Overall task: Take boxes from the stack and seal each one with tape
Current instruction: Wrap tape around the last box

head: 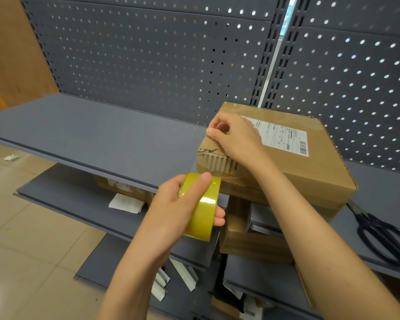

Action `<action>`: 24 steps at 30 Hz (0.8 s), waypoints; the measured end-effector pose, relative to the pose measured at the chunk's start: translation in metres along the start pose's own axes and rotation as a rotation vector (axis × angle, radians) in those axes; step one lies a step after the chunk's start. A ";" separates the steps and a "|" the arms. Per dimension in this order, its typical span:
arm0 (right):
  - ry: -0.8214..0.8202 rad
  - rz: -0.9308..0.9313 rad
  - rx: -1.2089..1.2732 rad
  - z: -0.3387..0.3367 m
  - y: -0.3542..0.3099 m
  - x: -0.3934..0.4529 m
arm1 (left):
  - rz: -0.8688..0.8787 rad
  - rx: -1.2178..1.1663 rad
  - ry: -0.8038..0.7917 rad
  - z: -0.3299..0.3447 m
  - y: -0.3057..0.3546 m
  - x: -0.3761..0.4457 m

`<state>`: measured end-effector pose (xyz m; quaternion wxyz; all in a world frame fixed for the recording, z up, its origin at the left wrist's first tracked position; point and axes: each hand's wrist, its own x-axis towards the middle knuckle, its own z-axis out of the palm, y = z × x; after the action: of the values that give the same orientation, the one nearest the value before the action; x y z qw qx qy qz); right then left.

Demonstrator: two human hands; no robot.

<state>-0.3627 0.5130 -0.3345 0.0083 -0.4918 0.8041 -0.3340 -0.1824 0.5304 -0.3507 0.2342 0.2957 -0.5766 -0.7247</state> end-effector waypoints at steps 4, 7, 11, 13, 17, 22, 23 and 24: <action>-0.001 -0.023 -0.107 0.003 0.001 0.002 | -0.004 -0.005 -0.002 0.000 -0.001 0.000; 0.009 -0.016 -0.081 0.003 0.002 -0.001 | -0.005 0.002 0.002 0.000 -0.001 0.000; 0.148 -0.035 -0.021 0.002 -0.002 -0.005 | -0.012 0.017 0.004 -0.001 -0.002 0.001; 0.218 -0.084 0.068 -0.003 -0.006 -0.011 | -0.018 0.014 0.000 -0.001 -0.002 0.000; -0.169 -0.213 -0.125 -0.003 -0.020 -0.032 | -0.029 0.005 -0.005 -0.001 -0.004 0.002; -0.350 -0.180 -0.392 0.008 -0.020 -0.029 | -0.005 0.042 -0.012 -0.003 -0.008 0.001; -0.359 -0.171 -0.395 0.008 -0.020 -0.028 | -0.006 0.059 -0.025 -0.004 -0.008 0.000; -0.369 -0.169 -0.400 0.009 -0.019 -0.027 | -0.011 0.068 -0.037 -0.005 -0.008 -0.001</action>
<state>-0.3306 0.5241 -0.3399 0.0296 -0.6014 0.7950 -0.0729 -0.1788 0.5295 -0.3592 0.2093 0.2932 -0.6037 -0.7112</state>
